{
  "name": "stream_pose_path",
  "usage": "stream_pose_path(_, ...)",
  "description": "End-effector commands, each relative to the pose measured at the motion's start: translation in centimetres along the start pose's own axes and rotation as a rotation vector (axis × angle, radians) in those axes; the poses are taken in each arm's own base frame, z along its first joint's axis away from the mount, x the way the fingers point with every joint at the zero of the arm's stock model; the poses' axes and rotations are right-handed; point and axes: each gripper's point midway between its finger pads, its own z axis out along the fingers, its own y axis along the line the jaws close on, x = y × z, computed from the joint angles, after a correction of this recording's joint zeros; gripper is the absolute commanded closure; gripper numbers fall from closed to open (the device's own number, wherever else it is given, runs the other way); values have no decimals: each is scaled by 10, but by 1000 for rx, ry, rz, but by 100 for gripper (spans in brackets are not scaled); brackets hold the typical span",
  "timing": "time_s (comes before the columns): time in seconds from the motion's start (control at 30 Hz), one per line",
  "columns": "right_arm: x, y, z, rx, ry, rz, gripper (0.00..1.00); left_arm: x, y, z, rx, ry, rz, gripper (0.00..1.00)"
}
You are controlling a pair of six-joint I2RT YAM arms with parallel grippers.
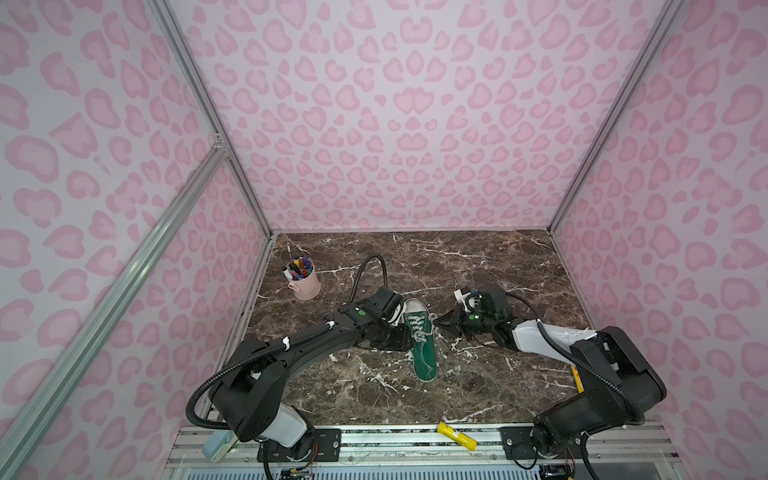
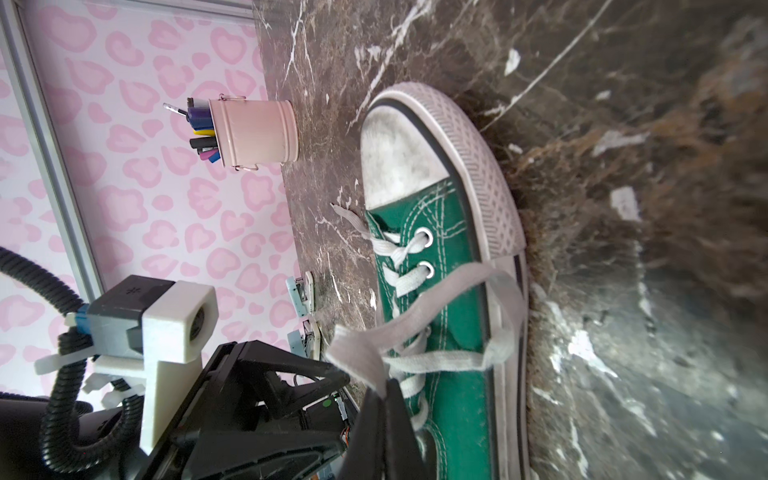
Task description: Tie the shoes
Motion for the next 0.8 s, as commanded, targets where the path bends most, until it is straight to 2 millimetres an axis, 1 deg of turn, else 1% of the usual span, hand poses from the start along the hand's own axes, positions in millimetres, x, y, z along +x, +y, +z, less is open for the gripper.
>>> stream_pose_path(0.0, -2, 12, 3, -82, -3, 25, 96, -4, -12, -1, 59, -21, -8, 51)
stream_pose_path(0.13, -3, 12, 7, -110, 1, 45, 96, -3, -16, -1, 64, -19, -3, 51)
stream_pose_path(0.3, -3, 10, 9, -109, 13, 54, 96, -1, -15, 1, 60, -16, -9, 51)
stream_pose_path(0.77, 6, 6, 21, -108, 77, 74, 96, -1, -14, 3, 54, -16, -11, 51)
